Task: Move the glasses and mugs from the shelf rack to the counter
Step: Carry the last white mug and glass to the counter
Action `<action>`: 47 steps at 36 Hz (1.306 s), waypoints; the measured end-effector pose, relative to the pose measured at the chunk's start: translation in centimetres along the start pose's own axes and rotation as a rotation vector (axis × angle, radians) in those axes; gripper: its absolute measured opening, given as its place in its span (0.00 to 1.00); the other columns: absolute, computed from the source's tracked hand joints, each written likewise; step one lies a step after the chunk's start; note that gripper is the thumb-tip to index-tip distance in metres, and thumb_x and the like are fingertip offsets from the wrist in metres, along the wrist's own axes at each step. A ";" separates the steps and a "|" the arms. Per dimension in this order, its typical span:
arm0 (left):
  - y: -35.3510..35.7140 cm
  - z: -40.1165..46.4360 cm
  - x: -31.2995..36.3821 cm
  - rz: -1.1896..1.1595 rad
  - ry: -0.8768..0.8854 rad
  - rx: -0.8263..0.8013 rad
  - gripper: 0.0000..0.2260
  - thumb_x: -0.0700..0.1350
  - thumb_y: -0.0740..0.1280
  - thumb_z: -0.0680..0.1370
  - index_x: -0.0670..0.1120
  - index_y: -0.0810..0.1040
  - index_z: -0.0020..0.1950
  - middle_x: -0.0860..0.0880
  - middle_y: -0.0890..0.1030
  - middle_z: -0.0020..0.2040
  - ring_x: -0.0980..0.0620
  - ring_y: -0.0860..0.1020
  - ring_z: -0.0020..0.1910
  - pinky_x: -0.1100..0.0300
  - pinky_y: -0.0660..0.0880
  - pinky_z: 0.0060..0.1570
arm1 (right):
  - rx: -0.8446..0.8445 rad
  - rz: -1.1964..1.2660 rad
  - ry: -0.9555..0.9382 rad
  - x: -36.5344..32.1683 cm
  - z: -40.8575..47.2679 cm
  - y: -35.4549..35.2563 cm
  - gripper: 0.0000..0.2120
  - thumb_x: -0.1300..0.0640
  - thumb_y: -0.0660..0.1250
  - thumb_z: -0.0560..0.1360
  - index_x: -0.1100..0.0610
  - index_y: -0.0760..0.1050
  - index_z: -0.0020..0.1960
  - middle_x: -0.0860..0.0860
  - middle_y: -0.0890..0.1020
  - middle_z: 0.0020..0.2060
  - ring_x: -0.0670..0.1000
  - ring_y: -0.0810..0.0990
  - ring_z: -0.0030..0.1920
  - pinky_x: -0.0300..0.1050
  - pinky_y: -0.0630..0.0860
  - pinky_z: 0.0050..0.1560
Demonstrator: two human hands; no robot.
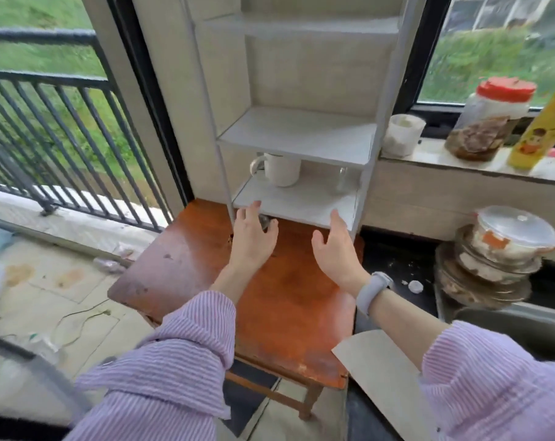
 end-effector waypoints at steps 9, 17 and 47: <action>2.7 10.6 -2.7 -0.076 0.048 -0.074 0.32 0.45 0.63 0.77 0.43 0.50 0.75 0.41 0.56 0.75 0.42 0.58 0.73 0.50 0.60 0.69 | 0.252 0.313 0.259 0.3 8.3 1.6 0.28 0.57 0.53 0.80 0.53 0.45 0.76 0.51 0.53 0.76 0.50 0.65 0.67 0.35 0.63 0.68; 5.1 15.5 -4.4 -0.224 -0.014 -0.074 0.34 0.43 0.64 0.77 0.42 0.46 0.76 0.42 0.50 0.77 0.45 0.53 0.76 0.53 0.56 0.73 | 0.507 0.383 0.127 1.2 12.1 1.6 0.26 0.66 0.57 0.75 0.58 0.57 0.72 0.50 0.72 0.52 0.30 0.75 0.36 0.21 0.69 0.34; 2.2 4.1 -2.6 -0.425 -0.151 -0.063 0.11 0.50 0.67 0.74 0.50 0.75 0.33 0.45 0.76 0.32 0.47 0.74 0.34 0.49 0.74 0.38 | 0.445 0.399 0.132 1.3 -0.7 0.3 0.15 0.48 0.68 0.72 0.47 0.70 0.28 0.44 0.70 0.22 0.44 0.67 0.27 0.38 0.69 0.30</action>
Point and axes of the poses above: each hand's wrist, its own z-axis towards the middle knuckle, its own y-axis out of the palm, x = y × z, the point moved 2 cm from there along z, towards the middle knuckle
